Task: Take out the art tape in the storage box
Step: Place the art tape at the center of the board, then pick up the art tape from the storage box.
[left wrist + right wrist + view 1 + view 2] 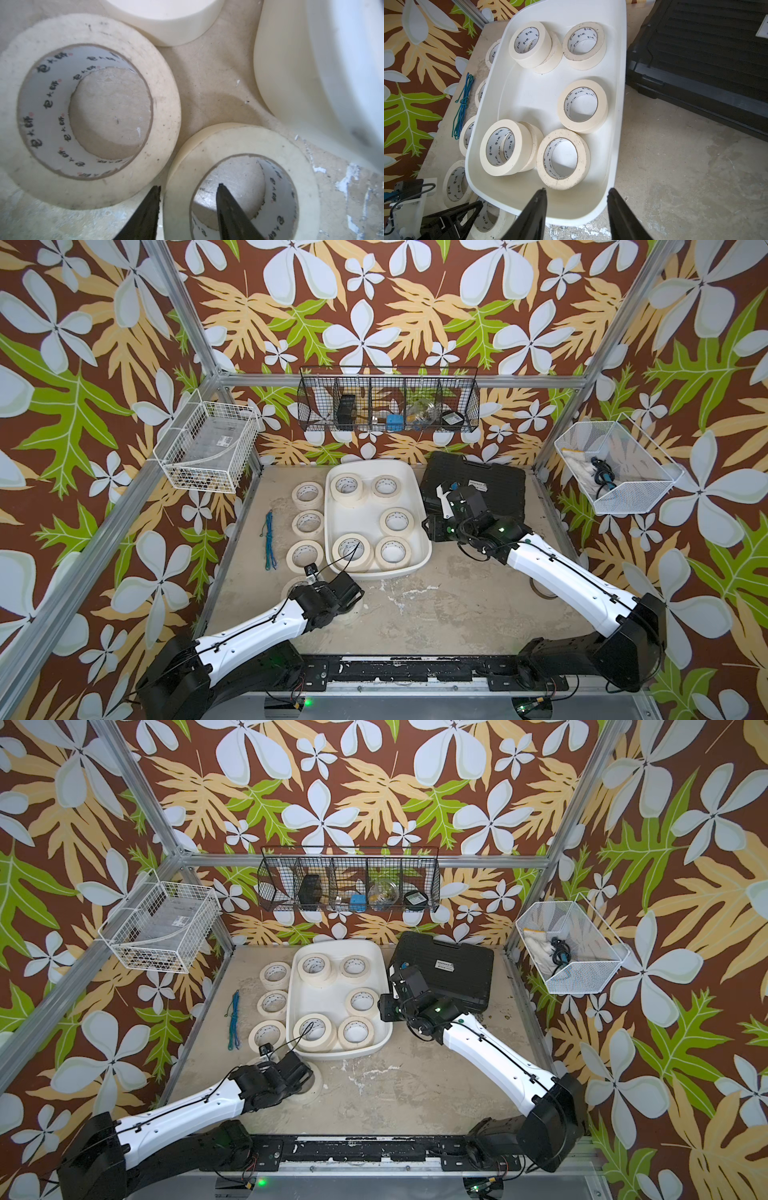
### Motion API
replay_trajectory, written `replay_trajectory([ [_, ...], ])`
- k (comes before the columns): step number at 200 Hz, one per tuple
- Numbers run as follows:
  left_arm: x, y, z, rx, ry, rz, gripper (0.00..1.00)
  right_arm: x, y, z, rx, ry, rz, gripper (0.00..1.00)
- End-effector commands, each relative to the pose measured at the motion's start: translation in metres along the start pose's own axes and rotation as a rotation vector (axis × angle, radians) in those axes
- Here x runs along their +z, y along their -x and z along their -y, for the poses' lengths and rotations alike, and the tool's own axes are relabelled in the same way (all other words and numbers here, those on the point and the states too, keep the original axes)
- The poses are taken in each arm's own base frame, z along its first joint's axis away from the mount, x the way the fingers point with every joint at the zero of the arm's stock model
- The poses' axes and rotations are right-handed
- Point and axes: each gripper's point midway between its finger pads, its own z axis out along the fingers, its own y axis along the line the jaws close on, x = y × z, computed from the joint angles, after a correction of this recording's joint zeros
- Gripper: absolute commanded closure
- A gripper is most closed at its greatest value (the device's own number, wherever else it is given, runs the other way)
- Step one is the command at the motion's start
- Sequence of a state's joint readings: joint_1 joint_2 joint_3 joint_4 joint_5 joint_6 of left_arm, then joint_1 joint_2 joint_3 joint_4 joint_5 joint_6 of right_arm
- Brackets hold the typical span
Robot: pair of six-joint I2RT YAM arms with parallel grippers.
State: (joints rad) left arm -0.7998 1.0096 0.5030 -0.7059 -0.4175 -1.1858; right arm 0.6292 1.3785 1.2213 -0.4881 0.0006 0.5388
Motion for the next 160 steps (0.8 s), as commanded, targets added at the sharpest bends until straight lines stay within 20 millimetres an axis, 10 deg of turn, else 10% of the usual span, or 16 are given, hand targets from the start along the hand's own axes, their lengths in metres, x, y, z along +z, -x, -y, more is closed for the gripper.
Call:
replay_trajectory([
  [1,-0.01,0.012,-0.001,-0.034,-0.005,0.043,0.51,-0.008,0.007,-0.002,-0.005,0.002,0.025,0.49],
  [84,-0.073,0.079,-0.002,0.01,0.09,0.238,0.51,-0.015,0.01,-0.001,-0.018,-0.001,0.034,0.49],
  [160,-0.083,0.134,0.109,0.445,-0.258,0.17,0.55,-0.01,0.001,-0.004,-0.023,0.019,-0.001,0.49],
])
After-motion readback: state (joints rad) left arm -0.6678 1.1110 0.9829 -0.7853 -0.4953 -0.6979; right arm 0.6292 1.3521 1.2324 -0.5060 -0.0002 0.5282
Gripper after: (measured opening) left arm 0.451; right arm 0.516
